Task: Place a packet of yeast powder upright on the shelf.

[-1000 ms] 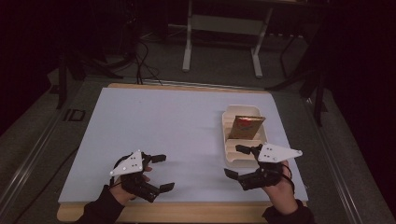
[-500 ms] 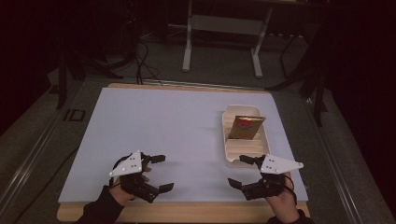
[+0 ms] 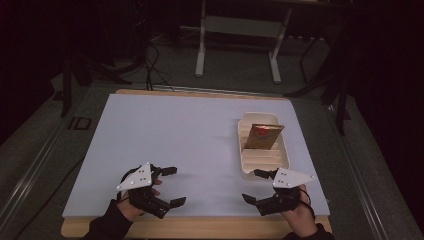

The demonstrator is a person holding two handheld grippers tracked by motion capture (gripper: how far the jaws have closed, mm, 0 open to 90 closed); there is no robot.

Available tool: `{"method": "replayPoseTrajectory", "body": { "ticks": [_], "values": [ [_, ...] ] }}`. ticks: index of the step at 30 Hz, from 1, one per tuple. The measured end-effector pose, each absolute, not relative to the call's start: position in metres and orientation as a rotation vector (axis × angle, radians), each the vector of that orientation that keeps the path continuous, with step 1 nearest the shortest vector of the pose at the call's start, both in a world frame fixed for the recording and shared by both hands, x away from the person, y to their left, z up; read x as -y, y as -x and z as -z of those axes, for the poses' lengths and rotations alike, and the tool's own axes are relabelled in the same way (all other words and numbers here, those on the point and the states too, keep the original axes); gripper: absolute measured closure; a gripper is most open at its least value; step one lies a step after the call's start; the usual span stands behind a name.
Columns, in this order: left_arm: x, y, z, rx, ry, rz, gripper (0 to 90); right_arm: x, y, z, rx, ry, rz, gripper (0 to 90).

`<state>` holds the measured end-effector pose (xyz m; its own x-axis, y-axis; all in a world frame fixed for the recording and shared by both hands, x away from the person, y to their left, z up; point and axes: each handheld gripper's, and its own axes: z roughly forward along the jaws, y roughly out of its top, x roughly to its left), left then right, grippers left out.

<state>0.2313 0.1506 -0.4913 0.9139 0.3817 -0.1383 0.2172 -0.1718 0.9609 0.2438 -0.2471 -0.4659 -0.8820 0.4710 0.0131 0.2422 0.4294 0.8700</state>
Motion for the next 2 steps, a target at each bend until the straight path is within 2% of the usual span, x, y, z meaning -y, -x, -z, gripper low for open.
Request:
{"method": "replayPoseTrajectory", "body": {
  "ticks": [2],
  "values": [
    [-0.1505, -0.2314, 0.4919, -0.452, -1.760, -0.155, 4.6, 0.2473, -0.2441, 0.4666, -2.452, -0.620, -1.434, 13.7]
  ]
}}
